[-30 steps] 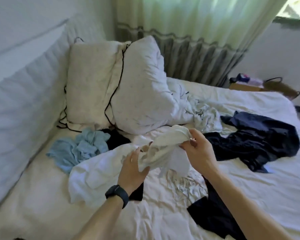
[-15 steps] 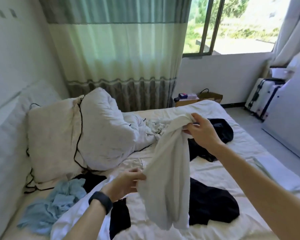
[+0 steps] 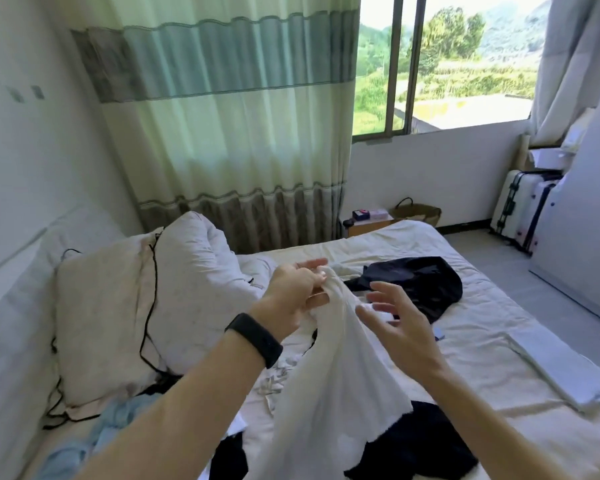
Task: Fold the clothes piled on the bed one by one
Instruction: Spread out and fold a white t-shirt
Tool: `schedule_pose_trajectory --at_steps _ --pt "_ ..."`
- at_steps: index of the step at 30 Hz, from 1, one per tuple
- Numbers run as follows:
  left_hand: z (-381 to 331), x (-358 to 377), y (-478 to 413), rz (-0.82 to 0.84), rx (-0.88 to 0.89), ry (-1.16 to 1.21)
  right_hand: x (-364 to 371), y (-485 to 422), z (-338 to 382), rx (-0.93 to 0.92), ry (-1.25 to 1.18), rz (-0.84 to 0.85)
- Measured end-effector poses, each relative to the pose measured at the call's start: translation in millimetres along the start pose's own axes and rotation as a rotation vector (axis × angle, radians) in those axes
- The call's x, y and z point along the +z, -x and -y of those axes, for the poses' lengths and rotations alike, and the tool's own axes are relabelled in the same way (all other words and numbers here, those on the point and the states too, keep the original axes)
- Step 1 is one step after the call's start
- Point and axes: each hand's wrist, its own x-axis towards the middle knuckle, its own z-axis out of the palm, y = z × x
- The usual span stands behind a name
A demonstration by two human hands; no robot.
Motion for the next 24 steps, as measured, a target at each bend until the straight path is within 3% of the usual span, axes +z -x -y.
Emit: schedule_pose_trajectory --at_steps 3,6,8,11,14,18,21,24 --pt "-2 33 2 -0.035 -0.017 0.086 22 19 19 -0.056 0.048 -0.031" --pt "-10 47 6 -0.072 -0.027 0.066 33 8 33 0.027 0.126 -0.081" --pt "-18 44 8 -0.073 0.000 -0.017 32 -6 43 0.078 0.036 -0.083" --pt "-25 17 8 -0.082 0.251 -0.531 21 -29 61 0.093 -0.089 -0.034" --pt "-23 -15 13 -0.155 0.589 -1.128 8 -50 85 -0.029 0.043 0.033" --pt "-29 -34 11 -0.289 0.818 -1.370 2 -72 113 -0.208 0.357 0.044" --pt "-41 -46 5 -0.234 0.859 -1.427 3 -82 121 -0.326 0.528 0.044" --pt "-52 -48 3 -0.075 0.641 -1.312 2 -90 129 -0.391 0.583 0.030"
